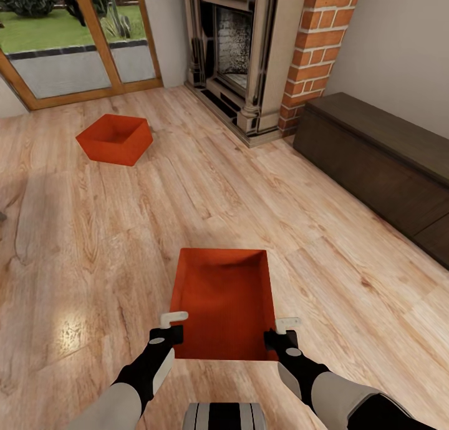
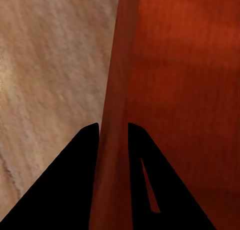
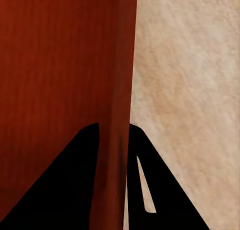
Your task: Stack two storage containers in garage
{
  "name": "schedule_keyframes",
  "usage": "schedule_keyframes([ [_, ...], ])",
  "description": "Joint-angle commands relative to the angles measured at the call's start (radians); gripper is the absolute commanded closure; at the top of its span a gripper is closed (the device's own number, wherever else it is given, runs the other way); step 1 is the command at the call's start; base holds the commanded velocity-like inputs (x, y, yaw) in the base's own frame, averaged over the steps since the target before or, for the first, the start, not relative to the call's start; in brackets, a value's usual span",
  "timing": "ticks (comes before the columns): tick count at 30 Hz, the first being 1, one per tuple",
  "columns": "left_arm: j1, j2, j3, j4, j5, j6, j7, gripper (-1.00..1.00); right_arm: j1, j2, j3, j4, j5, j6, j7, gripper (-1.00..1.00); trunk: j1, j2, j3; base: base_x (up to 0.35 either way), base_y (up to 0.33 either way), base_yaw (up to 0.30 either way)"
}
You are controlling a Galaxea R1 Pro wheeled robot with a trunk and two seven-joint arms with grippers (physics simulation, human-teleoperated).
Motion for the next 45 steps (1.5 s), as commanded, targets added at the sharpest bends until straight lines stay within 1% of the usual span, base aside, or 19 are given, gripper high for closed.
schedule_keyframes([
  [1, 0.000, 0.000, 0.011, -0.001, -0.021, 0.007, 0.017, 1.00, 0.000, -0.006, -0.009, 0.002, -0.016, -0.007, -0.008, 1.00, -0.004, 0.007, 0.003, 0.000, 0.000, 0.000],
  [7, 0.000, 0.000, 0.010, 0.009, -0.020, 0.007, 0.017, 1.00, -0.001, -0.007, -0.003, 0.003, -0.013, -0.005, -0.008, 1.00, -0.027, 0.049, 0.021, 0.000, 0.000, 0.000],
  [9, 0.000, 0.001, 0.011, 0.003, -0.018, 0.007, 0.017, 1.00, -0.001, -0.005, -0.010, 0.002, -0.014, -0.006, -0.008, 1.00, -0.035, 0.063, 0.028, 0.000, 0.000, 0.000],
  [45, 0.000, 0.002, 0.012, -0.001, -0.017, 0.006, 0.017, 1.00, -0.001, -0.002, -0.001, 0.003, -0.016, -0.004, -0.007, 1.00, -0.173, 0.315, 0.140, 0.000, 0.000, 0.000],
])
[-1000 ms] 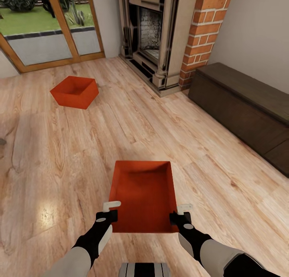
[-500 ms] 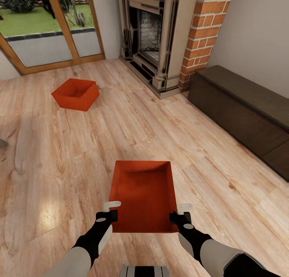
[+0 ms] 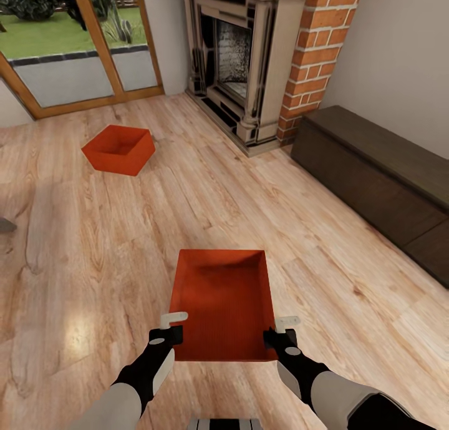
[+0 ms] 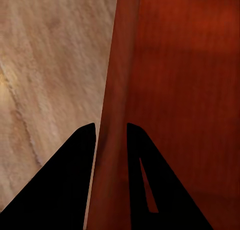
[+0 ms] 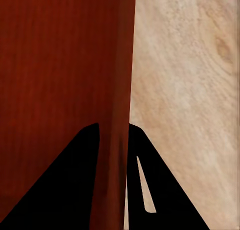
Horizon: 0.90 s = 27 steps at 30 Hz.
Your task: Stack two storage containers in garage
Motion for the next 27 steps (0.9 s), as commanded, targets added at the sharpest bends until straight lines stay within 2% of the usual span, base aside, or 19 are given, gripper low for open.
schedule_keyframes([
  [1, 0.000, 0.001, 0.014, -0.005, -0.022, 0.008, 0.007, 1.00, 0.000, -0.002, -0.009, 0.012, -0.016, -0.006, -0.005, 1.00, -0.004, 0.007, 0.003, 0.000, 0.000, 0.000],
  [27, 0.000, 0.003, 0.015, -0.006, -0.022, 0.008, 0.007, 1.00, 0.000, -0.001, -0.008, 0.012, -0.014, -0.009, -0.005, 1.00, -0.104, 0.189, 0.084, 0.000, 0.000, 0.000],
])
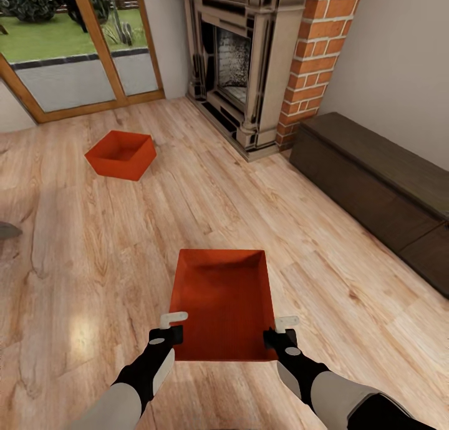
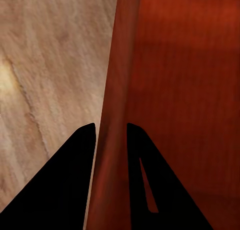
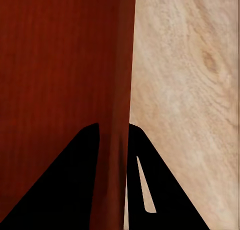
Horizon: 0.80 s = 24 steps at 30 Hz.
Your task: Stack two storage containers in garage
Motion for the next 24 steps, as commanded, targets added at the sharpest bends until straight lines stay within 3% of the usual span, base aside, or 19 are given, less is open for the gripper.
schedule_keyframes([
  [1, -0.001, 0.003, 0.016, -0.005, -0.022, 0.008, 0.007, 1.00, 0.000, -0.002, -0.006, 0.010, -0.016, -0.006, -0.005, 1.00, -0.004, 0.007, 0.003, 0.000, 0.000, 0.000],
  [24, 0.000, 0.004, 0.016, -0.006, -0.022, 0.008, 0.008, 1.00, 0.000, 0.001, -0.016, 0.011, -0.019, -0.008, -0.019, 1.00, -0.092, 0.168, 0.075, 0.000, 0.000, 0.000],
])
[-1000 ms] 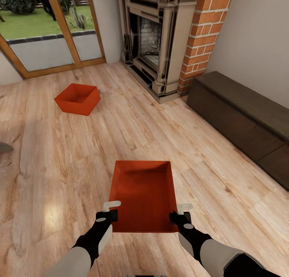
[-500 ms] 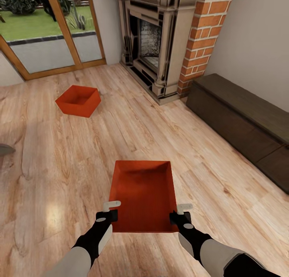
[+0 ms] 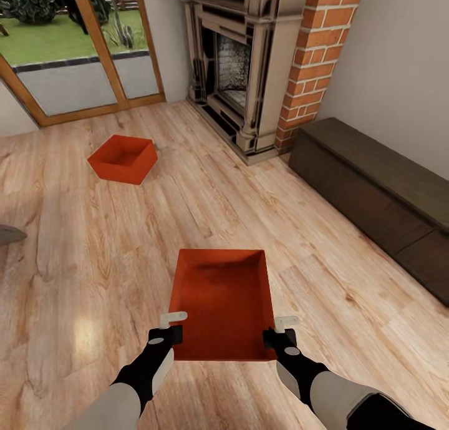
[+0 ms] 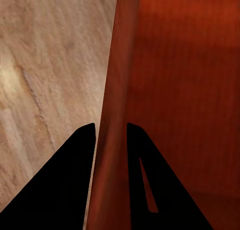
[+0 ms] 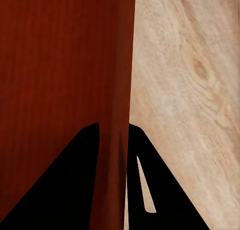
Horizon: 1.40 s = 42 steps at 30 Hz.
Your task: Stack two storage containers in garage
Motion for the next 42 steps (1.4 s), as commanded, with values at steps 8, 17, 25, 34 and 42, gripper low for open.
schedule_keyframes([
  [8, -0.001, 0.000, 0.017, -0.005, -0.022, 0.008, 0.015, 1.00, 0.000, -0.003, -0.020, 0.013, -0.022, -0.008, -0.013, 1.00, -0.031, 0.056, 0.025, 0.000, 0.000, 0.000],
  [17, 0.000, -0.001, 0.018, -0.002, -0.022, 0.008, 0.015, 1.00, 0.000, -0.003, -0.021, 0.013, -0.023, -0.008, -0.014, 1.00, -0.065, 0.119, 0.053, 0.000, 0.000, 0.000],
  [25, -0.001, -0.001, 0.018, -0.002, -0.022, 0.008, 0.015, 1.00, 0.000, -0.003, -0.019, 0.013, -0.023, -0.008, -0.013, 1.00, -0.096, 0.175, 0.078, 0.000, 0.000, 0.000],
  [34, -0.001, -0.001, 0.019, -0.003, -0.022, 0.008, 0.015, 1.00, 0.000, -0.003, -0.019, 0.013, -0.023, -0.008, -0.012, 1.00, -0.131, 0.238, 0.106, 0.000, 0.000, 0.000],
  [42, -0.001, 0.000, 0.019, -0.004, -0.022, 0.008, 0.015, 1.00, 0.000, -0.003, -0.019, 0.013, -0.023, -0.007, -0.012, 1.00, -0.161, 0.294, 0.131, 0.000, 0.000, 0.000],
])
